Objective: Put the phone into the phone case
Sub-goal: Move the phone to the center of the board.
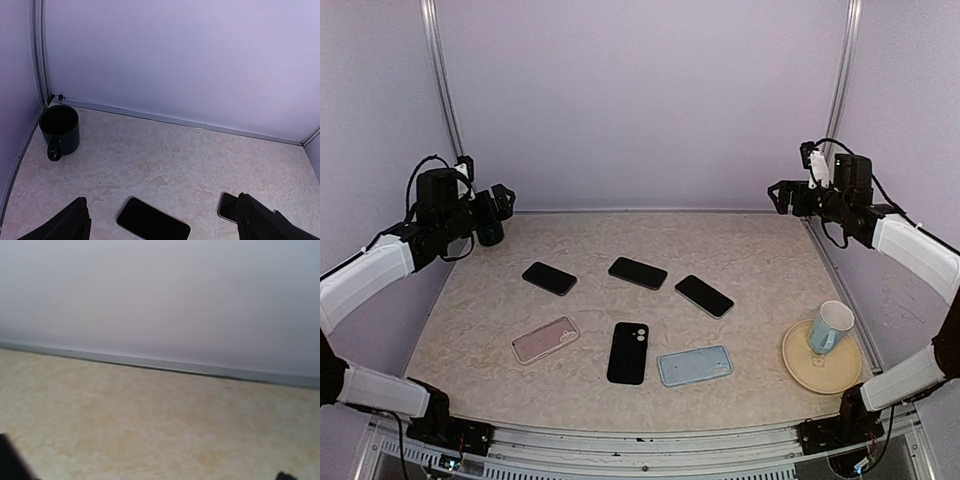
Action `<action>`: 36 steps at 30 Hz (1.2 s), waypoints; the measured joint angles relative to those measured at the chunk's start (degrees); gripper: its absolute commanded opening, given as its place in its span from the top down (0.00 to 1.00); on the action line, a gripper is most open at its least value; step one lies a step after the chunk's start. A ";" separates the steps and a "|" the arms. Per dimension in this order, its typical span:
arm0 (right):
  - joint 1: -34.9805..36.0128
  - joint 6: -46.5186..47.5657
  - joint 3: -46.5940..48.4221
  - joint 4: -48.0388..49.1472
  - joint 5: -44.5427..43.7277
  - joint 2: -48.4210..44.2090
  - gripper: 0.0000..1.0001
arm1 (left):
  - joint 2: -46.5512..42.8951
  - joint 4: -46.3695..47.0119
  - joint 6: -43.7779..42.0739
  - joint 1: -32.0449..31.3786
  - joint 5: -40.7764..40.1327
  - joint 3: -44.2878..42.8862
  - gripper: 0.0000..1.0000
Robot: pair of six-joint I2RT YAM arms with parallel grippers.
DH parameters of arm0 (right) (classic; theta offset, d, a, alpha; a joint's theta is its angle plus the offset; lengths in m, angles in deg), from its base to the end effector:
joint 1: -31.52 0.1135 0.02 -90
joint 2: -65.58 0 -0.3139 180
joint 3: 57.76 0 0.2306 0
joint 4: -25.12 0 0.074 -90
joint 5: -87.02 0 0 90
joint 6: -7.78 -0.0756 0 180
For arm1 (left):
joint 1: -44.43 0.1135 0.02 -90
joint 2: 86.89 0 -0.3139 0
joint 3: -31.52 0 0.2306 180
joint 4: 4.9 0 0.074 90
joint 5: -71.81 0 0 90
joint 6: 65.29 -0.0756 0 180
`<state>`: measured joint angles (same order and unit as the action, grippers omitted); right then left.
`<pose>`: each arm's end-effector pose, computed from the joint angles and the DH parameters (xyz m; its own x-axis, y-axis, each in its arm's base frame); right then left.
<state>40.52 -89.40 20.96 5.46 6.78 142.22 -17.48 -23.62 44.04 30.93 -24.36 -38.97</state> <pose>0.3135 0.0626 0.3824 -0.3352 0.0716 -0.9394 -0.2740 0.9466 0.1699 0.2764 -0.0580 0.3665 -0.3219 -0.2612 -0.9100 0.0275 0.9582 -0.2847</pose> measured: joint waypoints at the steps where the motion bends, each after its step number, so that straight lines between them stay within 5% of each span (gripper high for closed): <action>1: 0.00 -0.74 -0.22 -0.07 -1.27 -0.04 0.00 | 0.07 -0.22 0.04 -0.07 0.02 -0.04 0.01; 22: -0.20 -6.34 -5.57 1.92 8.68 2.14 0.00 | 12.17 -6.45 18.84 -4.39 -2.84 -1.29 0.01; 36: 6.62 -5.84 -5.18 1.70 4.72 7.30 0.00 | 21.31 -8.90 27.65 -5.95 -2.23 -1.29 0.01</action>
<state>47.14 -95.24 15.78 7.16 11.50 149.52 3.83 -32.51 71.69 24.99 -26.59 -40.26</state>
